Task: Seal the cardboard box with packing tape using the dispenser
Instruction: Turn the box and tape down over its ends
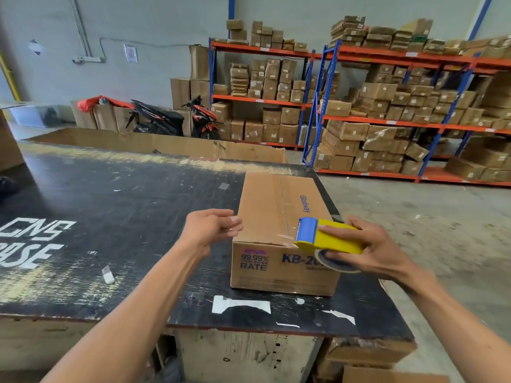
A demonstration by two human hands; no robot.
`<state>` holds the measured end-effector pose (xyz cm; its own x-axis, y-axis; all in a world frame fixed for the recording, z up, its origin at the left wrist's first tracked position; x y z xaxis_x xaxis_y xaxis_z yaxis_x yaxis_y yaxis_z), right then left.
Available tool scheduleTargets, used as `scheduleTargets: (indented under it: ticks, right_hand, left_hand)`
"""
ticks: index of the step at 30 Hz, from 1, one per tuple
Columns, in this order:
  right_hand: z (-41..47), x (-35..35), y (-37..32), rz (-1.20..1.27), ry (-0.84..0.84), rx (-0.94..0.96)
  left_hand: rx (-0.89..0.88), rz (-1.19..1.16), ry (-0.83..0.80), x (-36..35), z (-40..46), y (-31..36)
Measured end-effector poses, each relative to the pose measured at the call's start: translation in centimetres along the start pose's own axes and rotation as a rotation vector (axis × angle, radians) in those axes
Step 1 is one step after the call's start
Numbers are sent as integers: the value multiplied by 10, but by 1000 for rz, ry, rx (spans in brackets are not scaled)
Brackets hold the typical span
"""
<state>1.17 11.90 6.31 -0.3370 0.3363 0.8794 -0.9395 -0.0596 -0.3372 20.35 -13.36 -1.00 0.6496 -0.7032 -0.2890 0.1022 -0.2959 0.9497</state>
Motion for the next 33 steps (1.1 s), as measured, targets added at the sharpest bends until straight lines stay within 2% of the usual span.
scheduleTargets:
  ticks: [3,8,11,16,24,33]
  right_hand:
    - [6,2,8,-148,-115,-24]
    - [21,-18,10,-407,-250,-34]
    - [27,-29,11,-455,-266,-41]
    - [32,-44,8,-492,-306,-37]
    - [33,-47,6,-479,-275,-6]
    - [42,-52,8,-483,-311,-17]
  left_hand:
    - [-94,190,30,-2,-4,-6]
    - [-204,440,243,4,-8,-38]
    - [-238,448,299,8,-8,-46]
    - [-231,422,307,11,3,-50]
    - [-245,429,291,15,18,-56]
    - [-179,483,220,22,23,-51]
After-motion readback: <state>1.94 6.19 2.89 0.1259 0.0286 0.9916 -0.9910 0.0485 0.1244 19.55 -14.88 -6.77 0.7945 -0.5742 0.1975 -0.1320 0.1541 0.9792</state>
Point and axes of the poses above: each hand's wrist, its own z-axis towards the middle knuckle, its own x-axis out of the back of the hand, y = z × x, the point moved 9 cm from there along z, towards the middle knuckle, and after that the axes turned 14 degrees about -y, right-handed, at the moved point
